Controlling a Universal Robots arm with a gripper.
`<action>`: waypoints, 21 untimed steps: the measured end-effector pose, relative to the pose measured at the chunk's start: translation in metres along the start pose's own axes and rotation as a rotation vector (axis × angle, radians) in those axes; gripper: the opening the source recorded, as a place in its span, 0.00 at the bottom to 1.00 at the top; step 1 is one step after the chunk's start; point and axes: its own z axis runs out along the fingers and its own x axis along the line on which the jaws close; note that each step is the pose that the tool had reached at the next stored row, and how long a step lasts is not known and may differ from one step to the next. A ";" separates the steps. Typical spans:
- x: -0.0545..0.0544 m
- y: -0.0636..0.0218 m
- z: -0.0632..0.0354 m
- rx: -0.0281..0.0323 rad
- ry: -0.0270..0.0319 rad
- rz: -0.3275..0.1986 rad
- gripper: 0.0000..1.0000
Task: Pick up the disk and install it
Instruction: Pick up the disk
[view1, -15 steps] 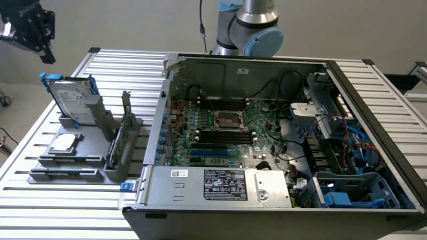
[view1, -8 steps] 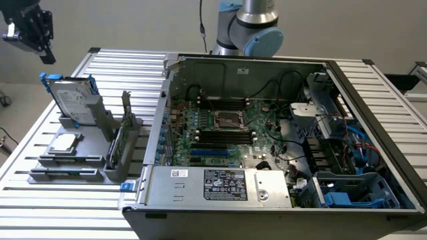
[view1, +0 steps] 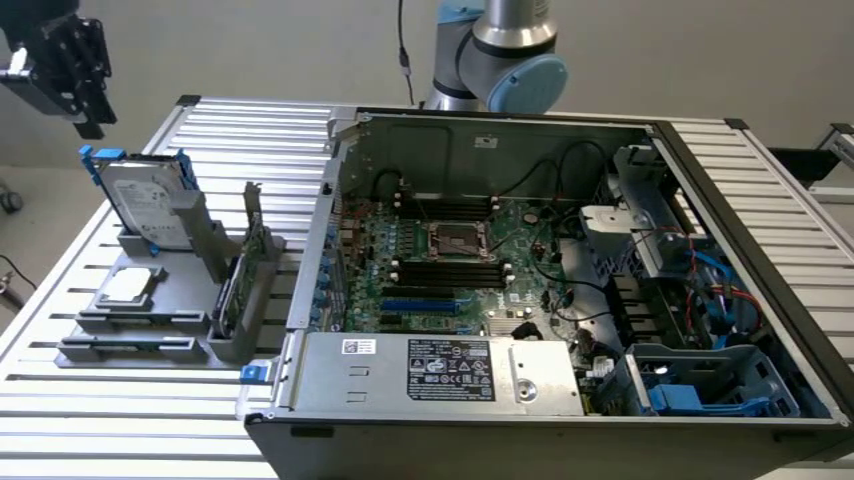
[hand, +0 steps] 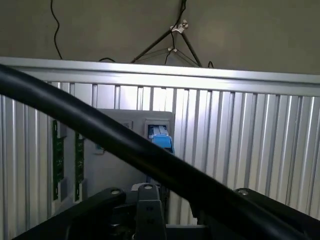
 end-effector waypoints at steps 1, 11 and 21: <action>0.001 0.0002 0.0013 0.0007 0.0001 0.000 0.42; 0.007 0.0006 0.0122 0.0033 0.0002 -0.007 0.60; 0.007 0.0006 0.0123 0.0035 -0.0005 -0.007 0.60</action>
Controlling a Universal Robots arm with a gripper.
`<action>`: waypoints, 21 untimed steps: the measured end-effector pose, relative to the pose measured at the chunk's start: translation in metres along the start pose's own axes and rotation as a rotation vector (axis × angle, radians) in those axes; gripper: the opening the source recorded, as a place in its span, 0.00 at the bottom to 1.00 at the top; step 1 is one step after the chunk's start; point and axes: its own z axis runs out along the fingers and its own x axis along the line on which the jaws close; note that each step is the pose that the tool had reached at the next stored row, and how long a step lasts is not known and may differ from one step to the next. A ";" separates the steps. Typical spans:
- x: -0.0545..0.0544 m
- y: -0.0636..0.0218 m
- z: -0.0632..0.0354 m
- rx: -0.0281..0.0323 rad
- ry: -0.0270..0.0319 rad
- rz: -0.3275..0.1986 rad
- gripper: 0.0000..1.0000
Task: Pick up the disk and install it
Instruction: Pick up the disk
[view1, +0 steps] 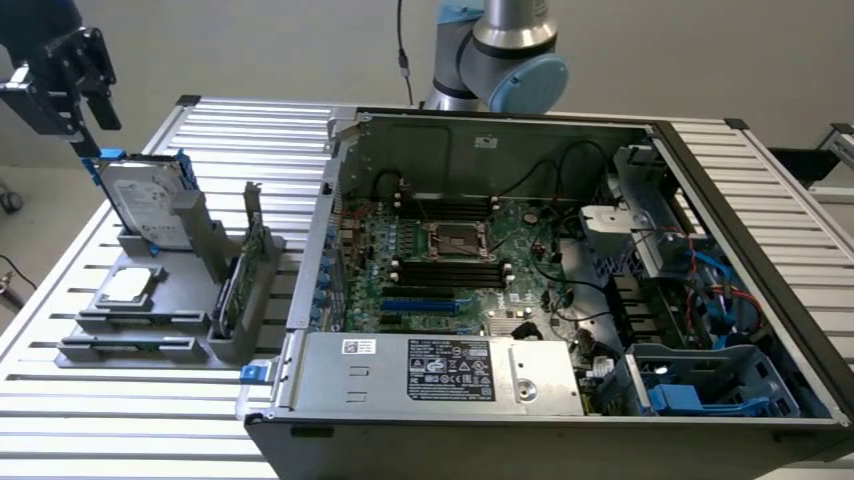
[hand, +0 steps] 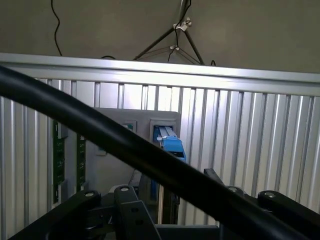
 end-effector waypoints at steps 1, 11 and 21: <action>0.000 0.0000 0.0000 -0.0001 0.0000 0.000 0.60; 0.000 -0.0002 0.0123 0.0003 -0.0028 0.000 0.60; 0.000 -0.0004 0.0305 0.0003 -0.0041 0.000 0.60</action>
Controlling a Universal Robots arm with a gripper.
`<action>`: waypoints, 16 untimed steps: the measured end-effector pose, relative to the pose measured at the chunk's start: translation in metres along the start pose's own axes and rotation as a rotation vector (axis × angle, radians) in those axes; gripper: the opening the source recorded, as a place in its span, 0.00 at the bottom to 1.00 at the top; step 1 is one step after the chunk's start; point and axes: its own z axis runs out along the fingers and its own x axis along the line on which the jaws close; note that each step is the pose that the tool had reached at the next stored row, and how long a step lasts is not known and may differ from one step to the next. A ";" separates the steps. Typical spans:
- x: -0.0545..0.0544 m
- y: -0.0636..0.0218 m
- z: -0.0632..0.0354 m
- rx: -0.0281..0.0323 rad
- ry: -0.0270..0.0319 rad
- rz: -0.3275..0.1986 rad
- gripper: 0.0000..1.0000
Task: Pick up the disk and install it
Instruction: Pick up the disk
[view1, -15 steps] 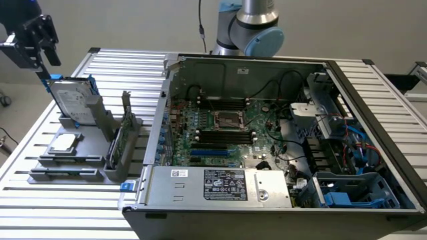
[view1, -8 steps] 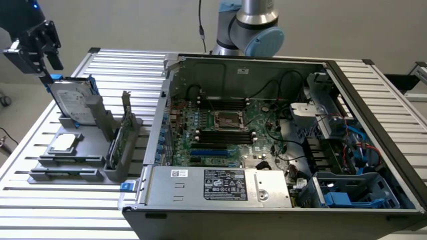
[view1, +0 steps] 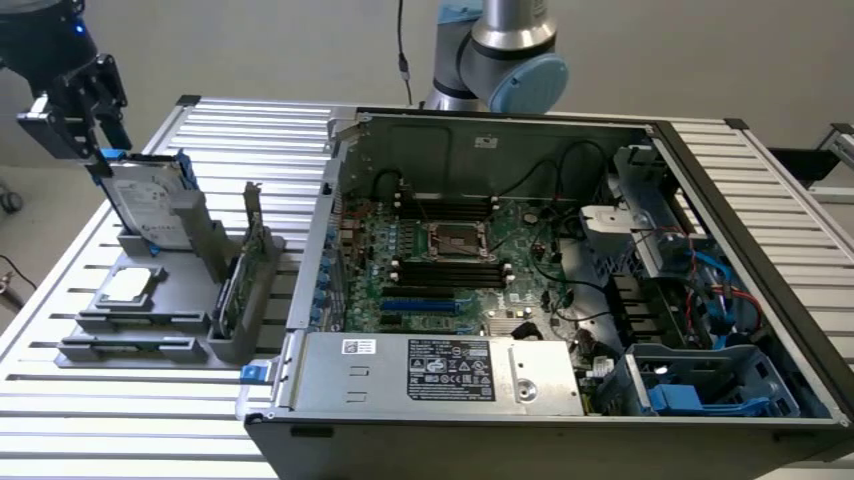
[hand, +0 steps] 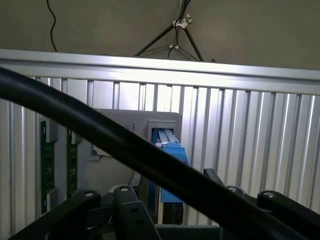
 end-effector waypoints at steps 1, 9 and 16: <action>0.000 0.0000 0.0018 0.0001 0.0000 0.000 0.60; -0.004 0.0018 0.0091 -0.0003 0.0081 0.005 0.60; -0.004 0.0037 0.0146 -0.0013 0.0194 0.041 0.60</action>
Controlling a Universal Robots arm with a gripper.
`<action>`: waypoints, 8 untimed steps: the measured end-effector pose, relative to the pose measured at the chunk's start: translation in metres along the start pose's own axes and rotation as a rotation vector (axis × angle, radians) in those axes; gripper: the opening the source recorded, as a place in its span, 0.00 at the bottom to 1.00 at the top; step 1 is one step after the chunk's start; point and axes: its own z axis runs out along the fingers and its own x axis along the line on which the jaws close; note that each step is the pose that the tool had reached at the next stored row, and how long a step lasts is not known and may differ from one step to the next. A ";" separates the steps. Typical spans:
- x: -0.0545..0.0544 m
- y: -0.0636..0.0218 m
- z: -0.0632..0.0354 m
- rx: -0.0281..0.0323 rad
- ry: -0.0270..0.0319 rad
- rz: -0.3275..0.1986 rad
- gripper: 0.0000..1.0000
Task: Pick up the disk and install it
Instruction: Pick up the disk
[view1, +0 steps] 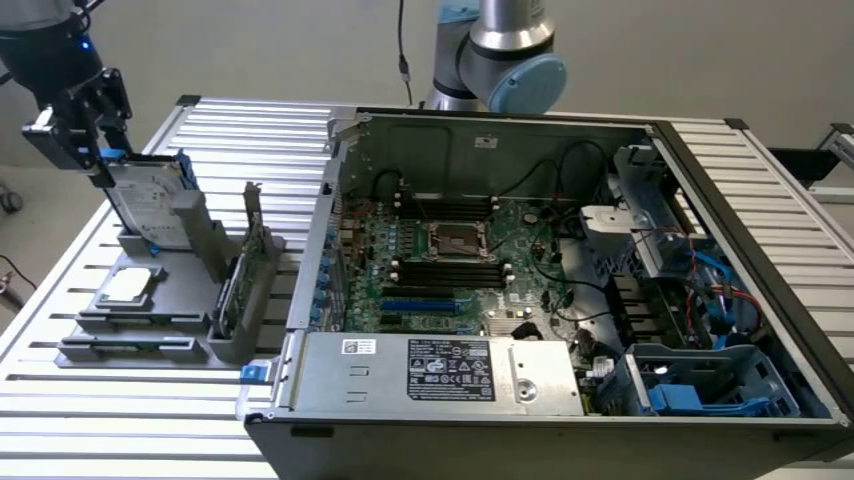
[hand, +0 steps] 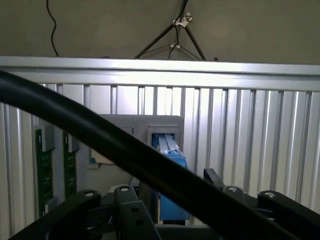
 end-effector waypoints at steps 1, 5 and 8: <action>0.000 0.0001 0.0002 -0.0002 0.0003 0.005 0.60; 0.000 0.0003 0.0020 0.0036 0.0024 0.020 0.60; 0.000 0.0004 0.0030 0.0083 0.0038 0.027 0.60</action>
